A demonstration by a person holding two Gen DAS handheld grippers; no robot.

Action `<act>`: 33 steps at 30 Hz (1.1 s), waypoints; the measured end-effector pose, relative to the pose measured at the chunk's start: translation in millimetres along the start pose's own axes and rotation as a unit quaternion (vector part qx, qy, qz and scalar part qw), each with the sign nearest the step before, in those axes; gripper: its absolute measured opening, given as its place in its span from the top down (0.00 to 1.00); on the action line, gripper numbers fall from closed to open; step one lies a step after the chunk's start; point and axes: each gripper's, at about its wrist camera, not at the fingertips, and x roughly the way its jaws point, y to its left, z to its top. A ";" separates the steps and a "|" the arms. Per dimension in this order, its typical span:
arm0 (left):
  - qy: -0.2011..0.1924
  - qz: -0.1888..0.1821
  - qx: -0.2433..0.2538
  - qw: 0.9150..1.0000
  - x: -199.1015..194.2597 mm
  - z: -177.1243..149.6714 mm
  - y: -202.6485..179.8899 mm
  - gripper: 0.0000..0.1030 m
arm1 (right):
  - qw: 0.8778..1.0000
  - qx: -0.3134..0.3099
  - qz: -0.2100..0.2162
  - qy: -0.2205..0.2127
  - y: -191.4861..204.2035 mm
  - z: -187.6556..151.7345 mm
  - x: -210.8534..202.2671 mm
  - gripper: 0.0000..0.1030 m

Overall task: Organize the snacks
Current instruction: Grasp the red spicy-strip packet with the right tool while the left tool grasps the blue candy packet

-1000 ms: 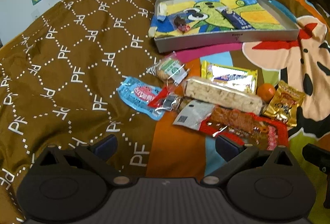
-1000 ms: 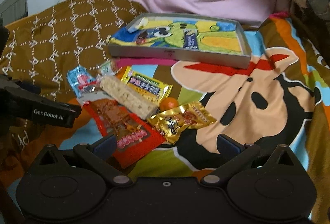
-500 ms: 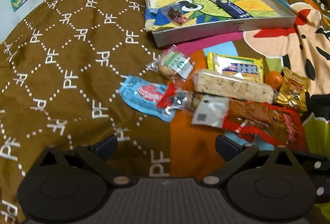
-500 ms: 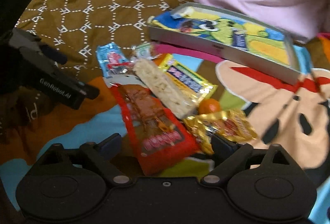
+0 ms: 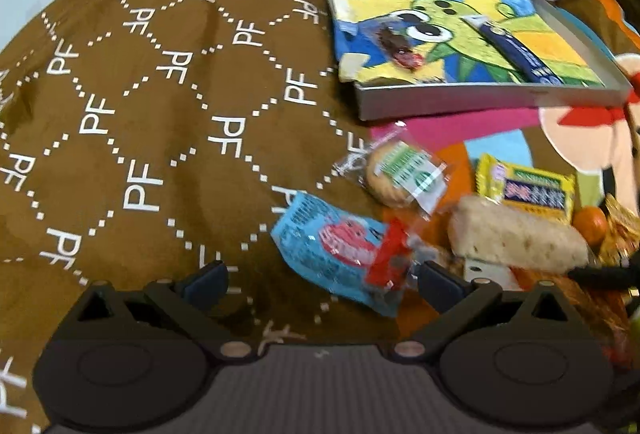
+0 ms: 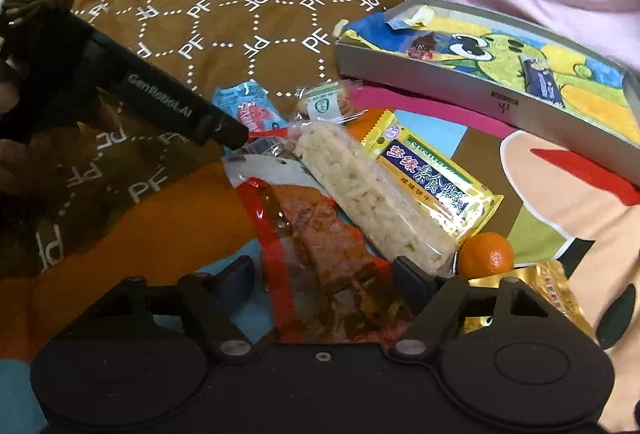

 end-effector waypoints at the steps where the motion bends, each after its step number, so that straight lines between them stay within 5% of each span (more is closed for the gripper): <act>1: 0.000 -0.003 -0.004 1.000 2.9 0.9 2.2 0.00 | 1.000 0.002 0.002 0.000 -1.1 0.1 0.6 0.27; 7: -0.006 -0.027 -0.029 0.999 11.0 0.4 19.2 0.04 | 0.999 0.048 0.017 0.001 -17.1 2.2 -6.4 0.45; 16: -0.004 -0.050 -0.064 0.997 20.4 1.1 36.0 0.24 | 0.987 0.150 0.052 -0.011 -44.0 9.0 -19.3 0.54; 22: -0.008 -0.073 -0.085 0.994 23.1 6.6 32.2 0.54 | 0.989 0.142 0.031 -0.032 -39.4 11.5 -23.5 0.63; 33: -0.021 -0.077 -0.099 0.992 13.6 9.0 30.6 0.68 | 0.986 0.158 0.008 -0.054 -45.5 15.0 -28.6 0.74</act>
